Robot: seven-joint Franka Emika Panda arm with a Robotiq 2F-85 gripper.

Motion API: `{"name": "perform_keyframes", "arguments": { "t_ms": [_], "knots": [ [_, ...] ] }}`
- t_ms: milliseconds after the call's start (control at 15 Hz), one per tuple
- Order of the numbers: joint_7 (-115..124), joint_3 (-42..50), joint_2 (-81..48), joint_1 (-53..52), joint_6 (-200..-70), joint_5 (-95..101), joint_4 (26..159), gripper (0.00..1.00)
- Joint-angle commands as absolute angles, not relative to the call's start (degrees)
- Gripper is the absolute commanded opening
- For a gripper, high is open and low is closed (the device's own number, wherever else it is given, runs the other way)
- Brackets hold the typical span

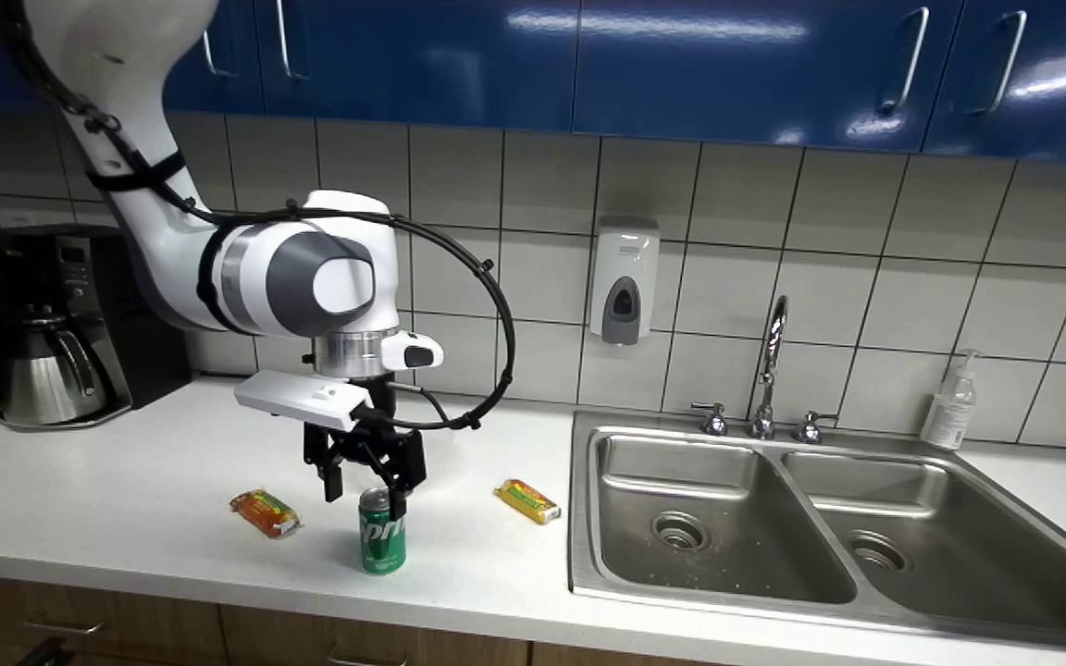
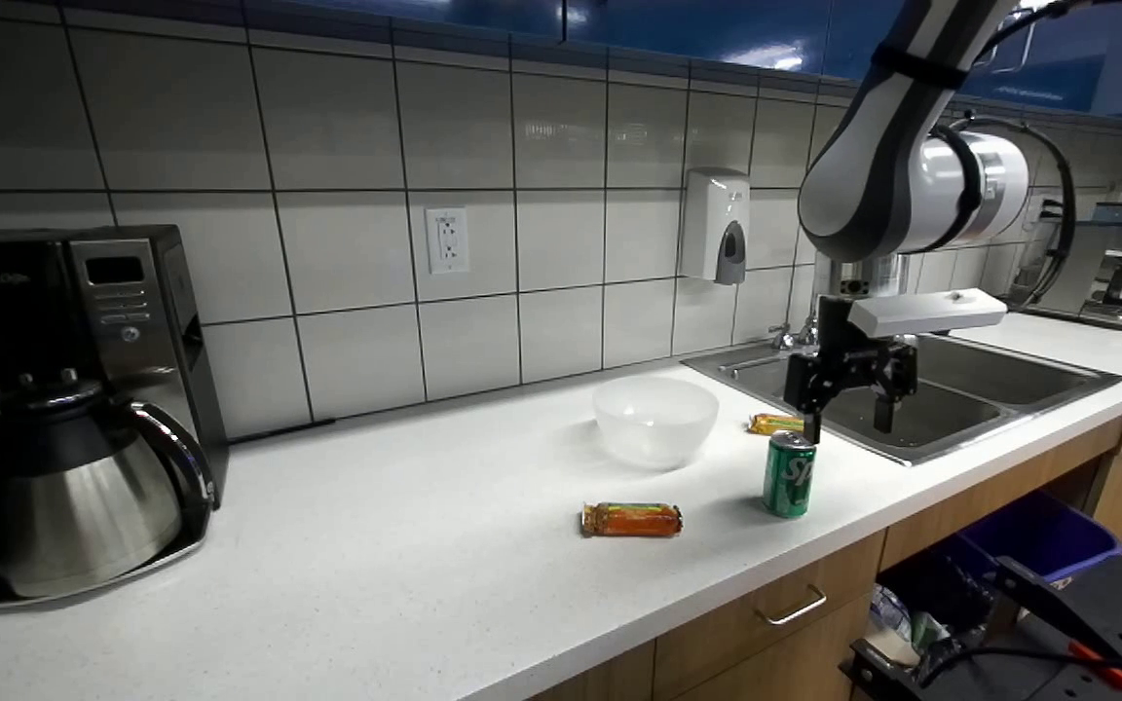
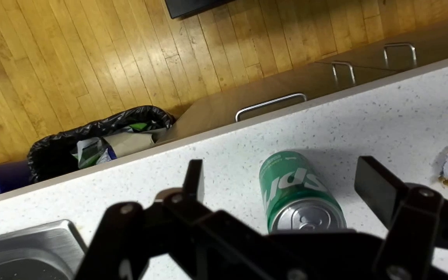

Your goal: Place the sprite can in the bowl

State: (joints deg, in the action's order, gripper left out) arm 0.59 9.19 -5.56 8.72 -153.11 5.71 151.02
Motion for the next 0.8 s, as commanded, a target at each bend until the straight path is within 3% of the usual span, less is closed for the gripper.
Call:
{"name": "perform_keyframes", "arguments": {
  "t_ms": [0,733],
  "knots": [
    [2.5,8.7,-9.3,7.9,-153.4,4.0,147.3,1.00],
    [4.6,8.2,-17.0,5.6,-152.3,2.4,139.1,1.00]
  ]
}}
